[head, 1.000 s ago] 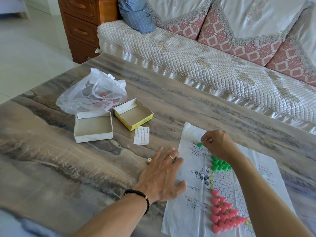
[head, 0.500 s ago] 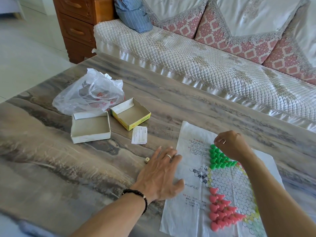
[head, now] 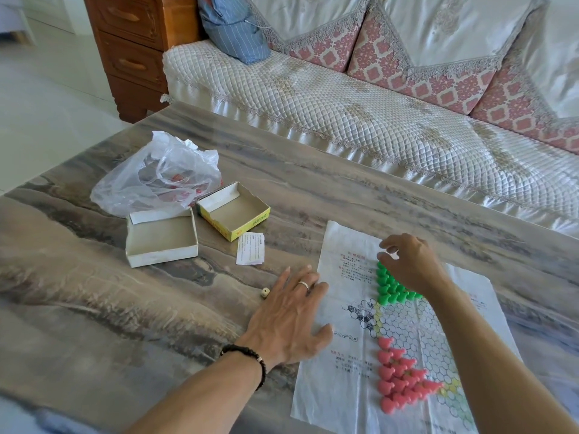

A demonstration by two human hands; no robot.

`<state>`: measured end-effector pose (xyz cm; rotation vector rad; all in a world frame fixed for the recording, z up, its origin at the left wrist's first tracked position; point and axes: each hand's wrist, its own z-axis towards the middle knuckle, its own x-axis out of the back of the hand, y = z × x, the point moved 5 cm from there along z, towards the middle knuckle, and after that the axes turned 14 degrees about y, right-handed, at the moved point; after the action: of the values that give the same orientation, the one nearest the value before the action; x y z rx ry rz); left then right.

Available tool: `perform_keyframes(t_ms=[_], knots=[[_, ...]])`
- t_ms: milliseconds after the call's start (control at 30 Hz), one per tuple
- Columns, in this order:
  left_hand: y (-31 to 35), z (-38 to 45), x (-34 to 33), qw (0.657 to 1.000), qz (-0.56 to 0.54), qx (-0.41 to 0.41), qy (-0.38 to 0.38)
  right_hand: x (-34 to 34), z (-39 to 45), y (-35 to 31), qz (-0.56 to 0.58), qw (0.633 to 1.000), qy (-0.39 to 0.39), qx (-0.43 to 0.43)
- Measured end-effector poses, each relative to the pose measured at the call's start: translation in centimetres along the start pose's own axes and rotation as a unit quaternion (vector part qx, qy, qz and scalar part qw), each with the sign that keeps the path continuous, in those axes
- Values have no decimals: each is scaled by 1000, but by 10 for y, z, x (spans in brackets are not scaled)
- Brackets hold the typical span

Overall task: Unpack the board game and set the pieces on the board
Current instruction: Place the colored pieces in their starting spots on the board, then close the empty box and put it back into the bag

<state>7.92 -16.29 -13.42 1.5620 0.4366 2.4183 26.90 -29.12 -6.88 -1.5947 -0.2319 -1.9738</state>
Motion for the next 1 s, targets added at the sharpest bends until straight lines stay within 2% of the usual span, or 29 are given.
perform_keyframes(t_ms=[167,333,433,533,667,767,1000], knots=[[0,-2,5,999,3,7,33,5,-26,-26,7,1000,-4,27],[4,-1,29,996,-50,37,65,9,-45,-49,18,999,-5,33],[-16,-10,54,991,-27,36,127,6,-55,-73,32,999,-11,40],[-54,-20,73,986,18,67,151,-4,-67,-104,58,996,-28,61],[-90,-22,86,985,73,89,125,-22,-77,-140,97,991,-67,67],[-100,-16,83,989,88,67,95,-37,-82,-159,111,987,-96,67],[-103,11,69,989,117,14,94,-54,-79,-167,115,987,-87,72]])
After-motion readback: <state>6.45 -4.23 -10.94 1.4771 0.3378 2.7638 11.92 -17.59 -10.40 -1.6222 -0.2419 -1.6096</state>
